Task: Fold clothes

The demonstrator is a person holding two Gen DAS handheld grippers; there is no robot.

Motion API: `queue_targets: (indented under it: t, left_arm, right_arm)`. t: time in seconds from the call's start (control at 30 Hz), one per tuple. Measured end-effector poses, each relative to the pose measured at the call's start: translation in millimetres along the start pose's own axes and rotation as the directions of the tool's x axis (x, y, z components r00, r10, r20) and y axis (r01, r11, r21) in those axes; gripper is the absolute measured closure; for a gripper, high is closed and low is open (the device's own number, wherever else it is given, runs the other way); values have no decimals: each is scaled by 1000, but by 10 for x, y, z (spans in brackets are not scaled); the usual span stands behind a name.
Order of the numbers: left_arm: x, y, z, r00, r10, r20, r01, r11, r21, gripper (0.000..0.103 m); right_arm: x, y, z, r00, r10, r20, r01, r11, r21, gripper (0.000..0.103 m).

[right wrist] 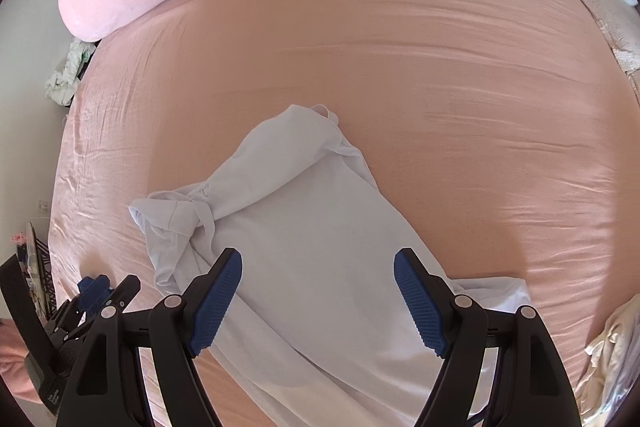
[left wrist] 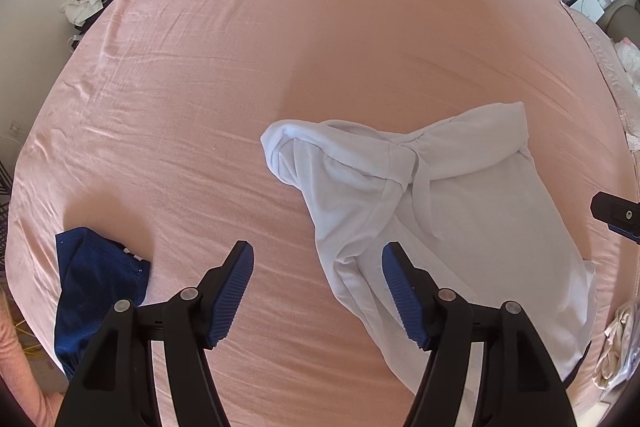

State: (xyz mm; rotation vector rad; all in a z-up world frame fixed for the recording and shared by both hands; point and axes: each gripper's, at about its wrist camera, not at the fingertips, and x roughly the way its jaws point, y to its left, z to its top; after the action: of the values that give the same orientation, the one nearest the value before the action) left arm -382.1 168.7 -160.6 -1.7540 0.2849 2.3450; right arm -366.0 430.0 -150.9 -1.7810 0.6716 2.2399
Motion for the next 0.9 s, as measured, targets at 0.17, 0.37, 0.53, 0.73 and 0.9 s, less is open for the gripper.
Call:
queue_targets:
  t: [0.17, 0.37, 0.53, 0.73, 0.9]
  left_arm:
    - [-70, -236, -205, 1000, 16, -9, -16, 999, 51, 38]
    - [-109, -565, -451, 999, 11, -34, -6, 992, 126, 38]
    - [-97, -908, -698, 998, 3, -64, 10, 978, 210, 38]
    - [-83, -1237, -885, 996, 29, -80, -5, 960, 280, 38]
    - [-144, -1372, -1005, 992, -31, -124, 61, 968, 244, 38]
  right_arm:
    - [-5, -74, -219, 998, -56, -18, 54, 995, -85, 25]
    - [33, -223, -492, 993, -110, -36, 102, 980, -172, 25]
    - [70, -404, -709, 990, -130, -52, 117, 971, -208, 25]
    - [86, -685, -938, 989, -128, -69, 109, 967, -231, 25]
    - [-1, -968, -1098, 994, -98, -56, 84, 972, -219, 25]
